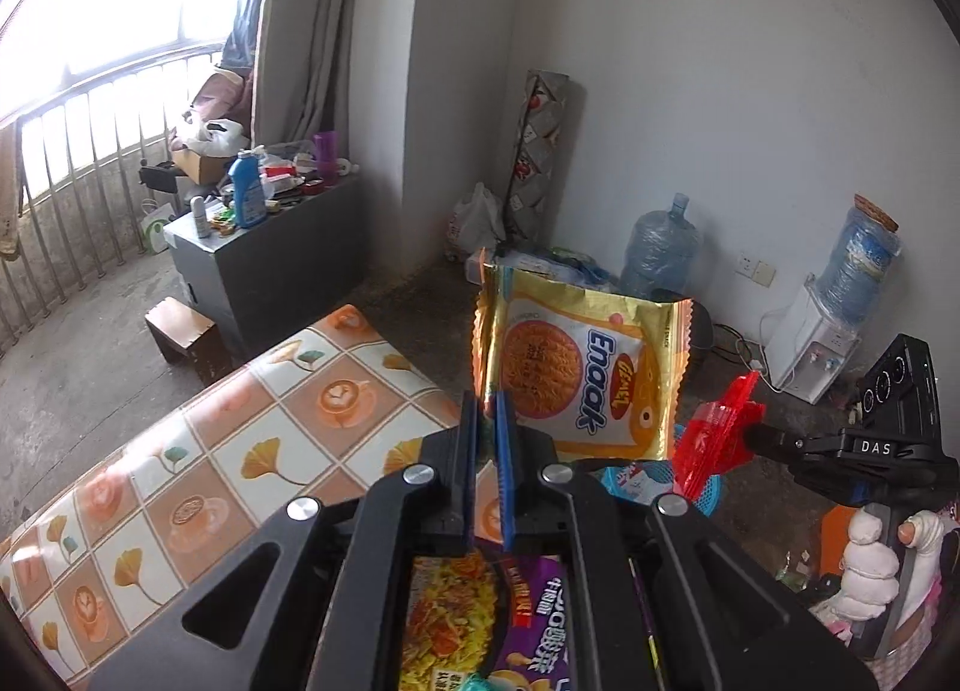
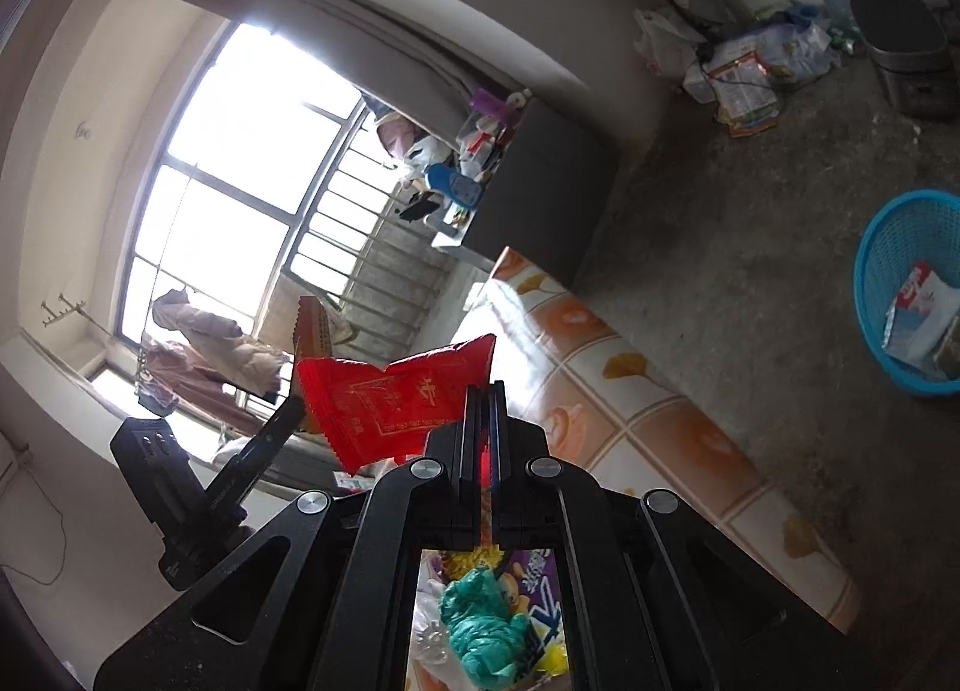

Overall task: Collect trash
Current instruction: 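Carry snack packet and red wrapper over the wastebasket and open both tools, then move both open tools back over the table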

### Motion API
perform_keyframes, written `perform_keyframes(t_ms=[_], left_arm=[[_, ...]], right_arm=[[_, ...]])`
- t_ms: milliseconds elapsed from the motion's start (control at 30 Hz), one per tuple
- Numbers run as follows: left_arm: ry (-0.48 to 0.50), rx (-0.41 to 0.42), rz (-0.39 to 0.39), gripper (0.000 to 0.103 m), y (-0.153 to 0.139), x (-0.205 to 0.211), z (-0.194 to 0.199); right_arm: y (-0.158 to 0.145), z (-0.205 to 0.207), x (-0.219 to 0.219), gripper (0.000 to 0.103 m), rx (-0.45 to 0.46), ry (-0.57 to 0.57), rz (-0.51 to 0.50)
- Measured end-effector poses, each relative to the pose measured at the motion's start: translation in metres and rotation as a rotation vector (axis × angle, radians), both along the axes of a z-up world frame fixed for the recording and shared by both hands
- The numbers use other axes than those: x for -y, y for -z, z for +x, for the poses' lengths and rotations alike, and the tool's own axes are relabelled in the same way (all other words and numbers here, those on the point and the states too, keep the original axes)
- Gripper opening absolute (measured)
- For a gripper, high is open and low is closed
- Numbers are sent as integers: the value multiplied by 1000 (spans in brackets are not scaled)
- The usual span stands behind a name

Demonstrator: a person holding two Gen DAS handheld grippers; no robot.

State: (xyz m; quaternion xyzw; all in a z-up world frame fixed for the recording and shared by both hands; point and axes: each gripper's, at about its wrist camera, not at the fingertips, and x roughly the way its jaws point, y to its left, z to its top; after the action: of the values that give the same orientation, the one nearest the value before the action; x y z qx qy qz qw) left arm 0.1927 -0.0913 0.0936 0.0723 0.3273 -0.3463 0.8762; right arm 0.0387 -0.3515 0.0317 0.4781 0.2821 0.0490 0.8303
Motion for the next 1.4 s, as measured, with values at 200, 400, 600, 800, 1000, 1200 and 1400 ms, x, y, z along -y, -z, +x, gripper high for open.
perform_keyframes(t_ms=[200,400,600,800,1000,1200,1400], left_arm=[[193,-117,68,6,32,108,0],[310,-258,194,6,88,216,-2],[339,-417,285,9,148,307,6],[318,-473,353,49,205,368,15],[231,-563,328,52,216,355,29],[149,-496,235,57,174,318,46],[-21,-427,168,58,132,265,70]], right_arm=[[36,-43,66,1,-139,257,-51],[95,-69,122,1,-311,455,-18],[143,-57,165,1,-454,533,-4],[204,-43,207,38,-568,573,21],[222,-60,197,38,-596,584,51],[190,-70,170,42,-533,581,-40],[126,-76,128,50,-398,573,-184]])
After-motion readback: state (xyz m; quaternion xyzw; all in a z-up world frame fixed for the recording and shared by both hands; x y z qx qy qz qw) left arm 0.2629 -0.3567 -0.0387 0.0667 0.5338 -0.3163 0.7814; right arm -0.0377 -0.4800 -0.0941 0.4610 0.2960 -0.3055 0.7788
